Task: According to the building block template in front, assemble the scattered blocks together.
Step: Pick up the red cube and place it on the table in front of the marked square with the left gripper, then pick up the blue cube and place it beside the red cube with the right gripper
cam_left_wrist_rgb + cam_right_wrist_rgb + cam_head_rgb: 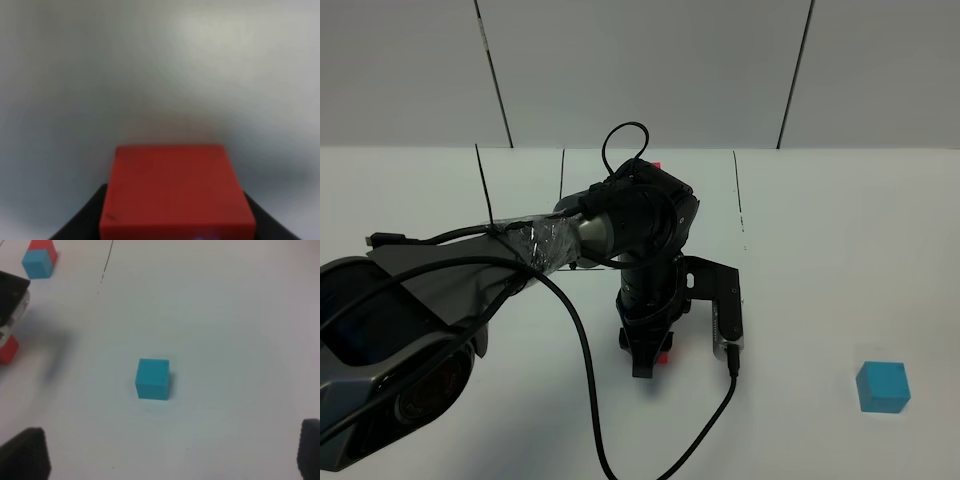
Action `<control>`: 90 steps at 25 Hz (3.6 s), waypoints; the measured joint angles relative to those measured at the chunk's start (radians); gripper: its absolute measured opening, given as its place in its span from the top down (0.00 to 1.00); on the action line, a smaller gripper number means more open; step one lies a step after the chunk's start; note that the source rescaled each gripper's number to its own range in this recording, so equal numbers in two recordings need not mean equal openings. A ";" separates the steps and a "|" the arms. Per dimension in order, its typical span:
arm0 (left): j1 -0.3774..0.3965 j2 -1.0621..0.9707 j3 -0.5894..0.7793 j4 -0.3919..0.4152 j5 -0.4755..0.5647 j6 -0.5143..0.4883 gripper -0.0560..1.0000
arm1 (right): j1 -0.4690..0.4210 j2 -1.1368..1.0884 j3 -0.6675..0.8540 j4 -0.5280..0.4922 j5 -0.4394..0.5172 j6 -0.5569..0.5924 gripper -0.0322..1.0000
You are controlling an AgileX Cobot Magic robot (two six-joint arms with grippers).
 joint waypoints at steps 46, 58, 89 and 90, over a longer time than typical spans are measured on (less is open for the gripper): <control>0.599 -0.773 0.481 -0.141 -0.152 -0.322 0.03 | 0.000 0.000 0.000 0.000 0.000 0.000 0.00; 0.706 -1.550 1.021 -0.161 -0.236 -0.553 0.04 | 0.000 0.000 0.000 0.001 0.000 0.000 0.00; 0.706 -2.425 1.405 -0.158 -0.017 -0.745 0.14 | 0.000 0.000 0.000 0.001 0.000 0.000 0.00; 0.706 -2.425 1.405 -0.157 -0.017 -0.747 0.14 | 0.000 0.000 0.000 0.001 0.000 0.000 0.00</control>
